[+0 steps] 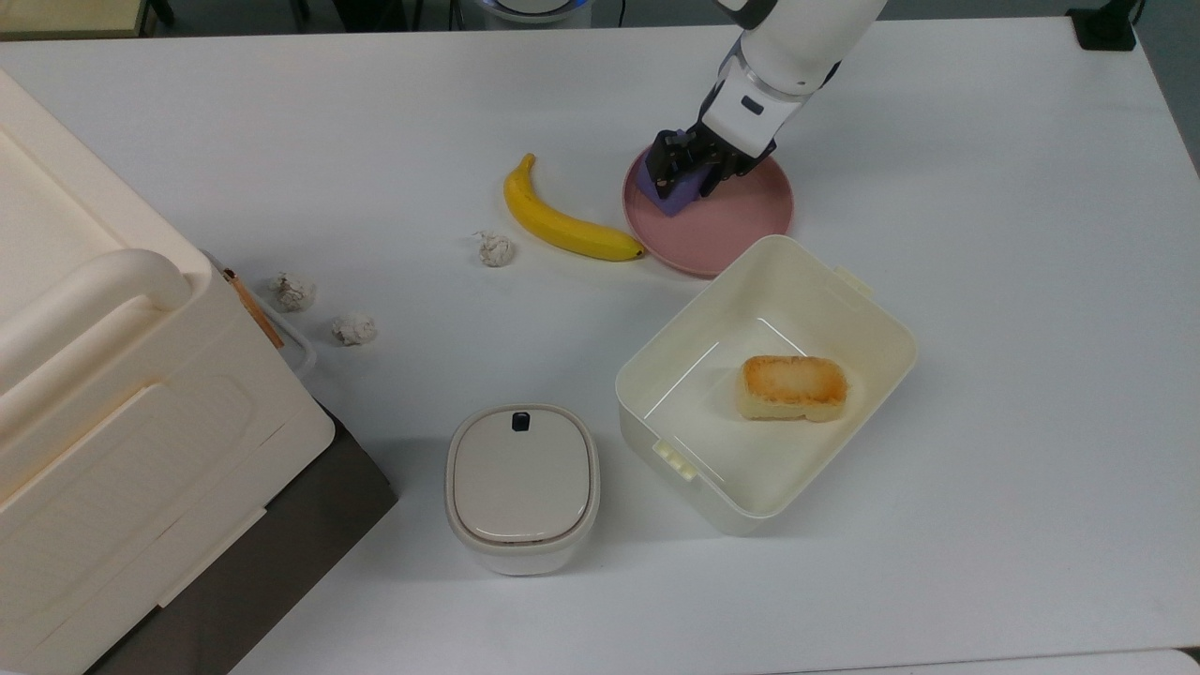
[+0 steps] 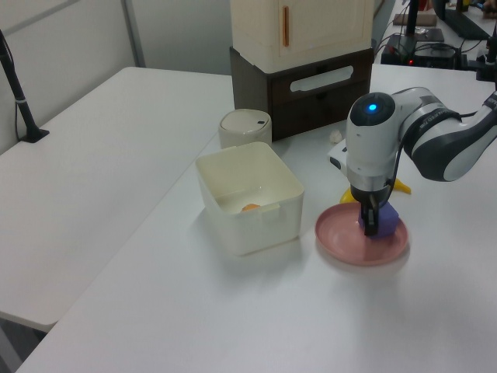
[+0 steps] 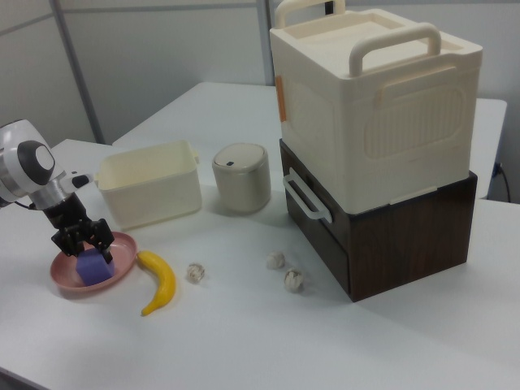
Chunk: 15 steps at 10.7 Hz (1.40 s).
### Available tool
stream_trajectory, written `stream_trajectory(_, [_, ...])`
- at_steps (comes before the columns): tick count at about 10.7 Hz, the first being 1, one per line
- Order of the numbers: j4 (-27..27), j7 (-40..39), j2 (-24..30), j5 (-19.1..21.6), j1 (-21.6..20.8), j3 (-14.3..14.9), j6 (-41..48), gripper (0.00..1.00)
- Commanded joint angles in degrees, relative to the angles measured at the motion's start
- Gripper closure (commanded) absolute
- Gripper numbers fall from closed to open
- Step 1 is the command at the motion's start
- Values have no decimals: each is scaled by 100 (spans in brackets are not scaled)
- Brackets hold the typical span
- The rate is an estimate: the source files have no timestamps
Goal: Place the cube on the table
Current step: 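Lower the gripper and close it on the purple cube, then lift the purple cube off the plate and carry it past the banana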
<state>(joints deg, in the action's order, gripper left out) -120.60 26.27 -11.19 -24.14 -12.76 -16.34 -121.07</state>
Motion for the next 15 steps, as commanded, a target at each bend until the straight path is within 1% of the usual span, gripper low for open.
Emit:
stream_trajectory(1, [316,238,161,14,124,52,127,69])
stream_trajectory(2, [492,186,179,145,377,52,136,69])
stream_trajectory(3, [555,168,240,216,597,52,119,69])
stream_trajectory(5, [975,238,179,348,1063,114,110,69])
stream_trajectory(6, [1064,238,179,479,1283,253,110,69])
stream_trajectory(7, [1100,334,179,681,1337,516,84,69])
stream_trajectory(8, [1118,700,162,874,1329,866,-30,69])
stream_trajectory(9, [1118,965,83,911,1338,1183,-309,71])
stream_trajectory(10, [1144,1203,-170,981,1338,1273,-469,76])
stream_trajectory(12, [1153,2019,-409,1017,1408,1344,-969,77])
stream_trajectory(13, [1144,2144,-427,1017,1434,1353,-1006,75])
stream_trajectory(15, [1171,2329,-427,1017,1435,1371,-989,18])
